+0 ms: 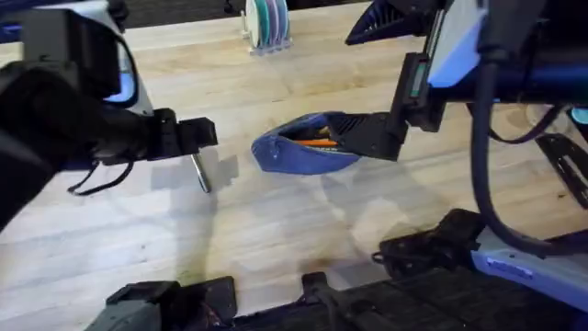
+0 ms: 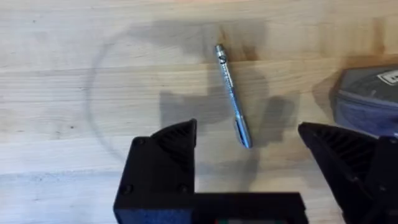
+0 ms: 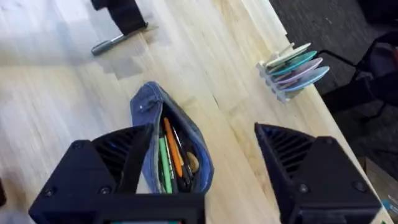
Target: Unzip the bag, pick up the pens from the table one at a time and place them inside, then zip the bag closed.
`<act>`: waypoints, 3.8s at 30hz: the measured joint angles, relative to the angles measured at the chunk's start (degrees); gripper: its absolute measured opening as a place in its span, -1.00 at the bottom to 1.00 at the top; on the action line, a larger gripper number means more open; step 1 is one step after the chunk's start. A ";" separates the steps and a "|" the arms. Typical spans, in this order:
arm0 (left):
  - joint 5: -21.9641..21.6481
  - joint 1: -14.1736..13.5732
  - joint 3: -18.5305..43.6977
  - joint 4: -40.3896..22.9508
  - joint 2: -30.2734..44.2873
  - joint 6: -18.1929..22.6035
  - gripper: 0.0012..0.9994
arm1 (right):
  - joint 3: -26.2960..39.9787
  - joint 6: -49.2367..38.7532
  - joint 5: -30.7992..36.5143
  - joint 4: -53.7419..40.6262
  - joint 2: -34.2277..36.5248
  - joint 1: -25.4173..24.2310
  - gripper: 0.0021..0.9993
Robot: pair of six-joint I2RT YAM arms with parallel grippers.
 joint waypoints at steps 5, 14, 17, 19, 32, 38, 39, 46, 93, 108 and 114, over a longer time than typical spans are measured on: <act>-0.29 0.21 0.00 2.29 6.90 -1.37 0.99 | 0.00 0.01 -0.01 -0.02 -0.06 0.00 1.00; -0.58 0.25 0.00 6.27 16.30 -1.92 0.99 | -0.02 0.01 0.01 -0.02 -0.06 0.00 1.00; -0.56 0.25 0.00 6.64 18.42 -1.92 0.99 | -0.02 0.01 0.01 -0.02 -0.08 0.00 1.00; -0.56 0.25 0.00 6.64 19.86 -1.92 0.99 | 0.00 0.01 0.01 -0.04 -0.07 0.00 1.00; -0.55 0.43 2.06 6.27 24.11 -2.36 0.16 | -0.02 0.01 0.01 -0.04 -0.06 0.00 1.00; -0.69 0.58 2.10 6.41 24.14 -2.36 -0.49 | -0.01 0.01 0.01 -0.02 -0.08 0.00 1.00; -0.80 0.58 2.12 6.40 24.15 -2.34 -0.57 | 0.00 0.01 -0.01 -0.04 -0.06 0.00 1.00; -1.22 0.69 2.21 6.40 24.15 -2.49 -0.90 | 0.00 0.01 0.00 -0.04 -0.06 0.00 1.00; 37.37 -18.97 0.92 41.68 0.07 14.10 -0.92 | -0.01 2.67 -4.38 -6.49 -9.55 0.00 1.00; 46.15 -25.47 0.92 40.09 15.79 18.42 -0.92 | 0.00 2.99 -4.73 -7.27 -14.37 0.00 1.00; 37.33 -25.47 0.92 34.94 19.78 18.60 -0.92 | 0.00 3.00 -4.73 -10.08 -14.37 0.00 1.00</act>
